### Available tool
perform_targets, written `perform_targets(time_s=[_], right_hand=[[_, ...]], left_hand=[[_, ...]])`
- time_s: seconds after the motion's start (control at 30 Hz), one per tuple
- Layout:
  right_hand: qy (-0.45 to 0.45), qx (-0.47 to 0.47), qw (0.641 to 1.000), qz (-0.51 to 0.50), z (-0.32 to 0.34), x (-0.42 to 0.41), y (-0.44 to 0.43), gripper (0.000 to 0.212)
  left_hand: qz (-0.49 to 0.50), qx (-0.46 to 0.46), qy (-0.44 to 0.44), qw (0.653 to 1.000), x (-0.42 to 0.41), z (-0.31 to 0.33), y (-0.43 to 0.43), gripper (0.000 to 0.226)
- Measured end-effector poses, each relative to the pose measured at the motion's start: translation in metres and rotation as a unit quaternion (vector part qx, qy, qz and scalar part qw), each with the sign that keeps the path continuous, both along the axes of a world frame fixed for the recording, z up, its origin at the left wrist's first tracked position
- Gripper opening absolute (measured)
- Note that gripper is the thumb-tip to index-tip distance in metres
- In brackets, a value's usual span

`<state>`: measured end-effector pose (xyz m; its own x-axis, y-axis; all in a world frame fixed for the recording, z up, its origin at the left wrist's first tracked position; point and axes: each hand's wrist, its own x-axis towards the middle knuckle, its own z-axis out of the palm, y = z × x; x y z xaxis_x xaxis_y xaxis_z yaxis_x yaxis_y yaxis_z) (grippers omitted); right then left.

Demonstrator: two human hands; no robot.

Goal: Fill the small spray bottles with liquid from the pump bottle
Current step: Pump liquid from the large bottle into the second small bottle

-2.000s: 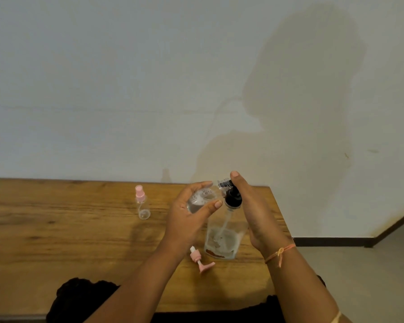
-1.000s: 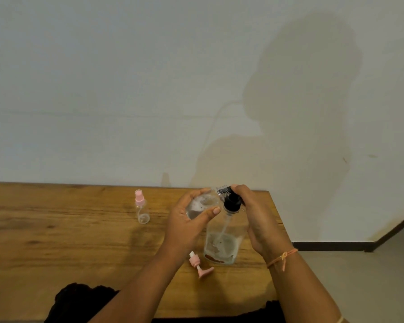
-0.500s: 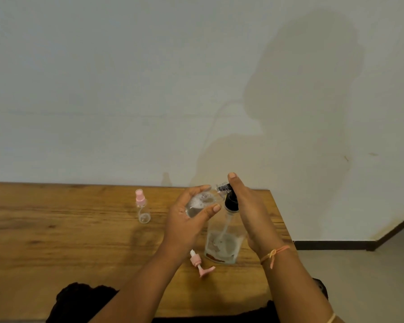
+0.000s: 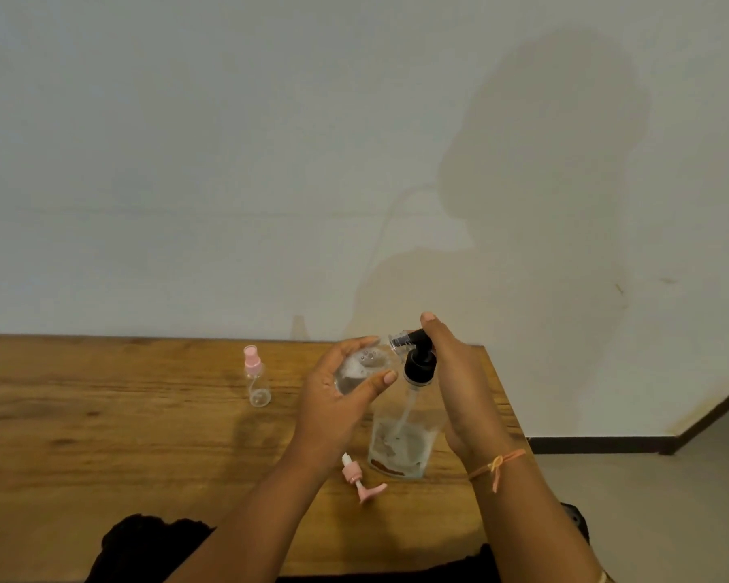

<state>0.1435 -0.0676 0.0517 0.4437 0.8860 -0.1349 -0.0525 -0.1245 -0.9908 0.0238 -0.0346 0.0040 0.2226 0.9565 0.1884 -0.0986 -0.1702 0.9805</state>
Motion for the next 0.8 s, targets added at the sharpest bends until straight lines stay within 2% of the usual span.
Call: perform_targets(time_s=[0.13, 0.27, 0.47, 0.63, 0.8], right_hand=[[0.035, 0.006, 0.999, 0.029, -0.005, 0.006, -0.006, 0.025], [0.036, -0.016, 0.998, 0.04, -0.006, 0.004, -0.006, 0.03], [0.034, -0.022, 0.999, 0.003, -0.009, -0.002, -0.003, 0.027], [0.049, -0.005, 0.999, 0.008, -0.005, -0.004, -0.007, 0.024], [0.043, -0.005, 0.999, 0.009, -0.001, -0.002, -0.006, 0.025]], left_hand=[[-0.003, -0.002, -0.003, 1.0, 0.0, -0.001, 0.001, 0.041], [-0.002, 0.001, 0.002, 1.0, -0.001, -0.002, 0.0, 0.037], [-0.004, -0.005, 0.005, 1.0, 0.0, -0.001, 0.0, 0.035], [-0.005, -0.004, -0.02, 1.0, 0.001, 0.003, 0.0, 0.034], [0.003, 0.002, -0.004, 1.0, 0.0, 0.0, 0.0, 0.041]])
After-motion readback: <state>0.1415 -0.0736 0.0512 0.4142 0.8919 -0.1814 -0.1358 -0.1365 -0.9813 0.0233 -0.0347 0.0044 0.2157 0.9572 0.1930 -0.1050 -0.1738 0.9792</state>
